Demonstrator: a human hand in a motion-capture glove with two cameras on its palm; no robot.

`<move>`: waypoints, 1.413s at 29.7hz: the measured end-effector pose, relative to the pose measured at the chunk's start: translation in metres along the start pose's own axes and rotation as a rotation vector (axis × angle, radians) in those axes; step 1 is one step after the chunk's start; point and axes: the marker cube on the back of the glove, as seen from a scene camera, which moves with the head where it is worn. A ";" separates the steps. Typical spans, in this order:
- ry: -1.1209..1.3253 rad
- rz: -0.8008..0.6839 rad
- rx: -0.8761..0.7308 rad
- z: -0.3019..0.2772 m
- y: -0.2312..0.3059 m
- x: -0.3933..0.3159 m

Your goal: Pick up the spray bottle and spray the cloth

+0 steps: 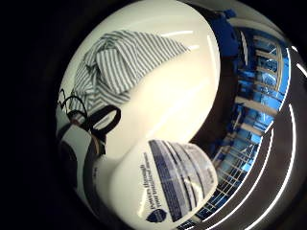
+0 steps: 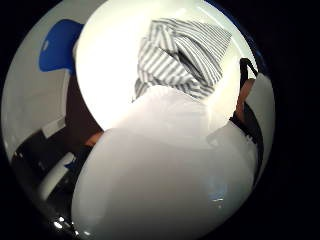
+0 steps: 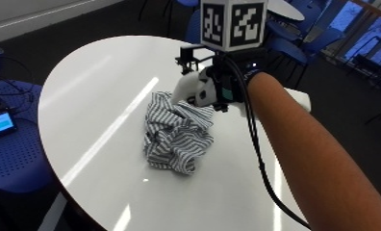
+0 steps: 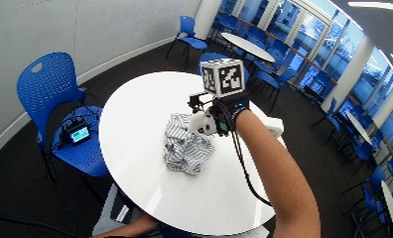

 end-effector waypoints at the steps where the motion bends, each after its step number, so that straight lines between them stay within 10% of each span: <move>1: -0.008 -0.003 0.014 -0.003 0.000 0.001; 25: -0.848 -0.598 0.652 -0.139 -0.011 -0.103; 32: -1.467 -0.516 0.746 -0.093 -0.055 -0.112; 42: -1.389 -0.394 0.727 -0.051 -0.083 -0.127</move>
